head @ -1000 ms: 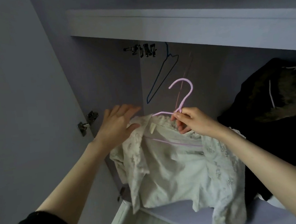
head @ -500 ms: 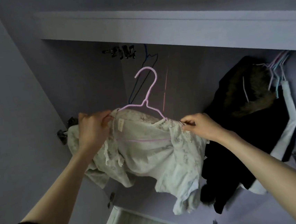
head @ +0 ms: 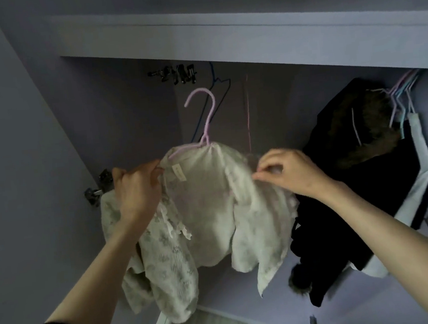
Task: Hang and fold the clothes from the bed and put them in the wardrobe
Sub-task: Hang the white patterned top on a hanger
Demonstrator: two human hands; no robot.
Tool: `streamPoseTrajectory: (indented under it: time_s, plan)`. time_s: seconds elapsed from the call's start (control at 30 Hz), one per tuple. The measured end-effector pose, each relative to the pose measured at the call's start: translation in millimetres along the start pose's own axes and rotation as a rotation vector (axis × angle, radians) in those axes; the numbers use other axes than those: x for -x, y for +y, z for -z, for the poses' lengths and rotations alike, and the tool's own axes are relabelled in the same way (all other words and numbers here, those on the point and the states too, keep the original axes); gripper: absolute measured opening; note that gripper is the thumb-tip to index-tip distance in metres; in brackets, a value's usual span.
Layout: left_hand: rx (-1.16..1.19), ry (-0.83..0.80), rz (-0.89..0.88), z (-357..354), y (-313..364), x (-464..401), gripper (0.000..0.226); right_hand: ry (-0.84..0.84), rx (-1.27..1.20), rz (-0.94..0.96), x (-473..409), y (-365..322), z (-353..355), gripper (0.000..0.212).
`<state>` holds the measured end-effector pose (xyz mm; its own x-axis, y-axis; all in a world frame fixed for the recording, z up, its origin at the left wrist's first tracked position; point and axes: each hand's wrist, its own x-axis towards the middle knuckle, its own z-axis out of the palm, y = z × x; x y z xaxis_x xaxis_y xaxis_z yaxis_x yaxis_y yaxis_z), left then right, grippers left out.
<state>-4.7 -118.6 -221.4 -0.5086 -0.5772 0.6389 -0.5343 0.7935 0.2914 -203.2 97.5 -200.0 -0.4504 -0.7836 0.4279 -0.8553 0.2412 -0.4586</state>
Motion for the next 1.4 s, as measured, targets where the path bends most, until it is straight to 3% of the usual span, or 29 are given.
streamPoseTrajectory:
  time_s: [0.13,0.23,0.37,0.47,0.57,0.8,0.9,0.97,1.03,1.13,1.23,1.33,1.4]
  plan:
    - [0.071,0.106,-0.037,7,3,-4,0.014,0.021,0.052,-0.12,3,22,1,0.039]
    - [0.151,0.111,0.006,9,7,-8,0.011,-0.122,0.114,-0.156,-4,26,-5,0.061]
    - [0.225,0.051,0.022,14,7,-11,0.013,0.025,0.333,-0.16,-14,32,-2,0.036]
    - [0.227,0.044,0.009,16,6,-12,0.012,-0.034,0.271,-0.193,-13,42,6,0.025]
    - [0.234,0.019,-0.018,15,5,-14,0.01,-0.036,0.17,-0.285,-6,50,14,0.025]
    - [0.211,0.021,-0.109,3,21,-9,0.016,-0.181,0.315,-0.512,-8,57,25,0.028]
    - [0.268,-0.009,-0.065,3,15,-11,0.013,-0.04,0.006,-0.36,-6,39,26,0.032]
    - [0.3,-0.021,-0.043,3,18,-9,0.013,-0.047,-0.054,-0.189,-3,17,19,0.045]
    - [0.321,-0.031,-0.035,2,25,-7,0.011,-0.06,0.158,-0.11,-2,3,4,0.056]
    - [0.329,-0.027,-0.075,2,34,-6,0.011,0.067,0.498,-0.123,0,-4,-9,0.031]
    - [0.213,0.028,-0.16,5,36,-4,0.012,0.038,0.628,-0.105,5,-1,-4,0.017]
    - [0.073,0.003,-0.247,7,35,-2,0.014,-0.06,0.679,-0.036,2,6,10,0.04]
    - [-0.005,-0.027,-0.302,8,37,0,0.018,-0.026,0.761,-0.025,-4,6,18,0.047]
